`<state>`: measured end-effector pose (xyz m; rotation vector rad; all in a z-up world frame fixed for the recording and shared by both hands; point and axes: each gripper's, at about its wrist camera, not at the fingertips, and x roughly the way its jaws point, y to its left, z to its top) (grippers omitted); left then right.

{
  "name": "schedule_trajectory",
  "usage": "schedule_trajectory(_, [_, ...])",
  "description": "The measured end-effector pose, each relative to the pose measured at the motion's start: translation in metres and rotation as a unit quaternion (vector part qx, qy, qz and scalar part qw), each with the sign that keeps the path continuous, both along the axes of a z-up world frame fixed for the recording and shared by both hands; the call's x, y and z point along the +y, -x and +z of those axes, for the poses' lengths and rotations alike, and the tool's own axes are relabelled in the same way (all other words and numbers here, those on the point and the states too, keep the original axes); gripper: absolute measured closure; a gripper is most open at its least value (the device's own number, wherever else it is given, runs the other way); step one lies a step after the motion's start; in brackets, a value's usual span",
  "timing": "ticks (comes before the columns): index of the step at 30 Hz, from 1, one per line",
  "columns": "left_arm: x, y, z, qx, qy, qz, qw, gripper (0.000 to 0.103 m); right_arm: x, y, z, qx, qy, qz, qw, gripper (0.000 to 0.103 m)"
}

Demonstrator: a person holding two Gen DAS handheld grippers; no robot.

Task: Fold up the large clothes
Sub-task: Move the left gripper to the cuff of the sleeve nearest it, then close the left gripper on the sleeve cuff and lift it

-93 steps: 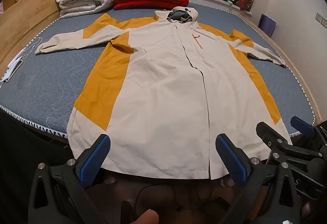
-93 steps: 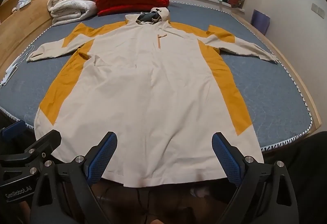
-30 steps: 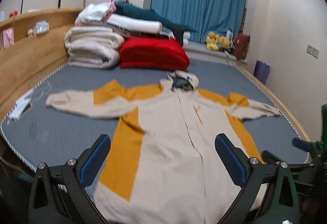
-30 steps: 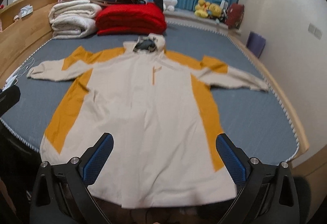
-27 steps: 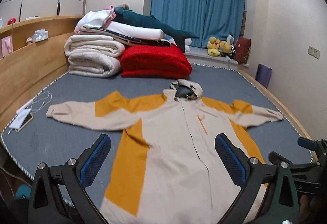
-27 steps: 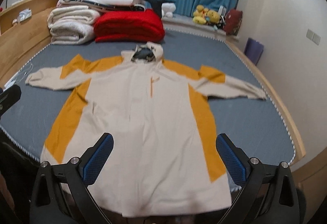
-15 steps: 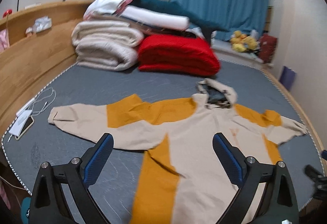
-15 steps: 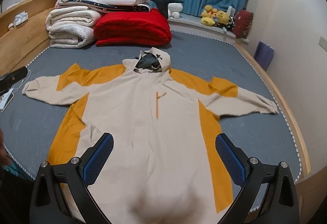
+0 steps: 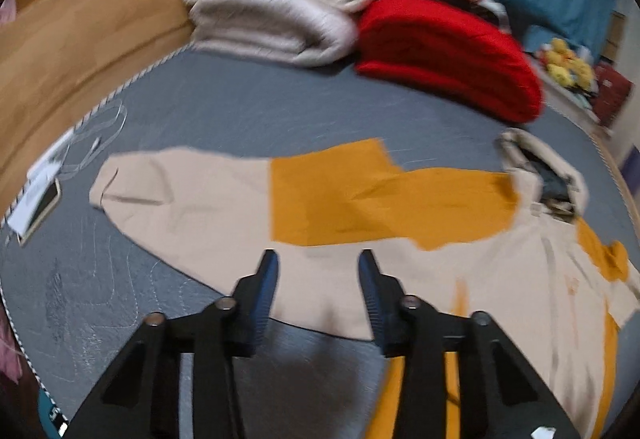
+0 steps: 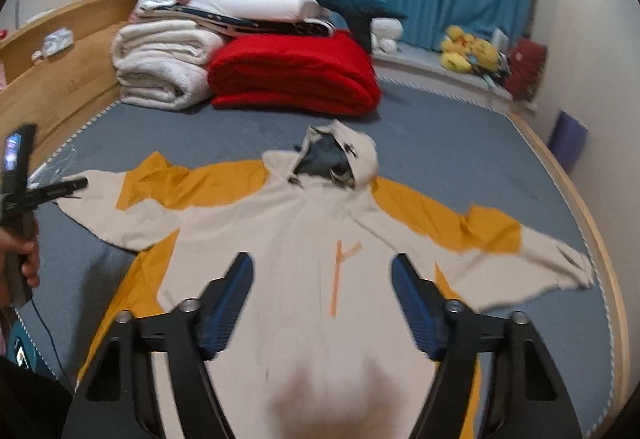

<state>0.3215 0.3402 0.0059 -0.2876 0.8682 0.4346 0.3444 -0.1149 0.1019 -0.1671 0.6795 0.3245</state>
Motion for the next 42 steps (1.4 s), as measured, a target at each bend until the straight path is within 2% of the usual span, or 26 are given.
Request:
schedule_trajectory(2, [0.030, -0.001, -0.019, 0.011, 0.012, 0.031, 0.9994, 0.074, 0.000, -0.014, -0.012, -0.006, -0.010, 0.002, 1.000, 0.048])
schedule_trajectory(4, [0.062, 0.004, -0.035, 0.012, 0.032, 0.064, 0.9974, 0.075, 0.004, -0.028, -0.023, 0.016, -0.018, 0.006, 1.000, 0.060])
schedule_trajectory(6, [0.089, 0.007, -0.049, 0.014, 0.051, 0.093, 0.9942, 0.075, 0.008, -0.038, -0.030, 0.033, -0.034, 0.021, 0.999, 0.064])
schedule_trajectory(9, [0.139, 0.019, -0.066, 0.018, 0.067, 0.143, 0.9874, 0.074, 0.011, -0.046, -0.036, 0.021, -0.038, 0.027, 0.999, 0.064])
schedule_trajectory(10, [0.151, 0.021, -0.069, 0.018, 0.069, 0.153, 0.9856, 0.071, 0.011, -0.049, -0.037, 0.019, -0.038, 0.028, 0.999, 0.064])
schedule_trajectory(12, [0.178, 0.028, -0.077, 0.020, 0.072, 0.181, 0.9806, 0.059, 0.009, -0.055, -0.040, 0.015, -0.040, 0.026, 0.999, 0.064])
schedule_trajectory(13, [0.188, 0.029, -0.079, 0.021, 0.072, 0.191, 0.9787, 0.049, 0.008, -0.058, -0.042, 0.014, -0.036, 0.022, 0.999, 0.063])
schedule_trajectory(15, [0.203, 0.033, -0.083, 0.023, 0.070, 0.206, 0.9759, 0.045, 0.005, -0.065, -0.046, 0.022, -0.031, 0.016, 0.999, 0.060])
schedule_trajectory(16, [0.211, 0.032, -0.087, 0.027, 0.070, 0.212, 0.9744, 0.045, 0.004, -0.071, -0.051, 0.040, -0.035, 0.017, 0.998, 0.054])
schedule_trajectory(19, [0.227, 0.028, -0.101, 0.037, 0.072, 0.222, 0.9717, 0.045, 0.003, -0.080, -0.060, 0.067, -0.045, 0.027, 0.996, 0.042])
schedule_trajectory(21, [0.234, 0.026, -0.107, 0.040, 0.072, 0.229, 0.9699, 0.045, 0.004, -0.082, -0.066, 0.070, -0.043, 0.027, 0.996, 0.040])
schedule_trajectory(27, [0.246, 0.024, -0.115, 0.041, 0.082, 0.242, 0.9660, 0.045, 0.008, -0.094, -0.084, 0.089, -0.056, 0.027, 0.994, 0.040])
schedule_trajectory(32, [0.258, 0.028, -0.122, 0.040, 0.091, 0.255, 0.9618, 0.045, 0.020, -0.099, -0.091, 0.096, -0.039, 0.024, 0.994, 0.040])
schedule_trajectory(38, [0.271, 0.038, -0.124, 0.014, 0.117, 0.275, 0.9540, 0.045, 0.026, -0.100, -0.092, 0.093, -0.027, 0.015, 0.995, 0.041])
schedule_trajectory(39, [0.273, 0.039, -0.124, 0.008, 0.122, 0.276, 0.9533, 0.045, 0.025, -0.100, -0.093, 0.094, -0.028, 0.014, 0.995, 0.042])
schedule_trajectory(40, [0.273, 0.040, -0.123, 0.002, 0.124, 0.276, 0.9532, 0.053, 0.025, -0.101, -0.093, 0.094, -0.027, 0.013, 0.995, 0.045])
schedule_trajectory(41, [0.274, 0.041, -0.123, -0.006, 0.128, 0.272, 0.9538, 0.075, 0.024, -0.101, -0.093, 0.094, -0.025, 0.013, 0.995, 0.048])
schedule_trajectory(42, [0.275, 0.041, -0.122, -0.009, 0.132, 0.269, 0.9541, 0.085, 0.024, -0.100, -0.094, 0.095, -0.024, 0.013, 0.995, 0.053])
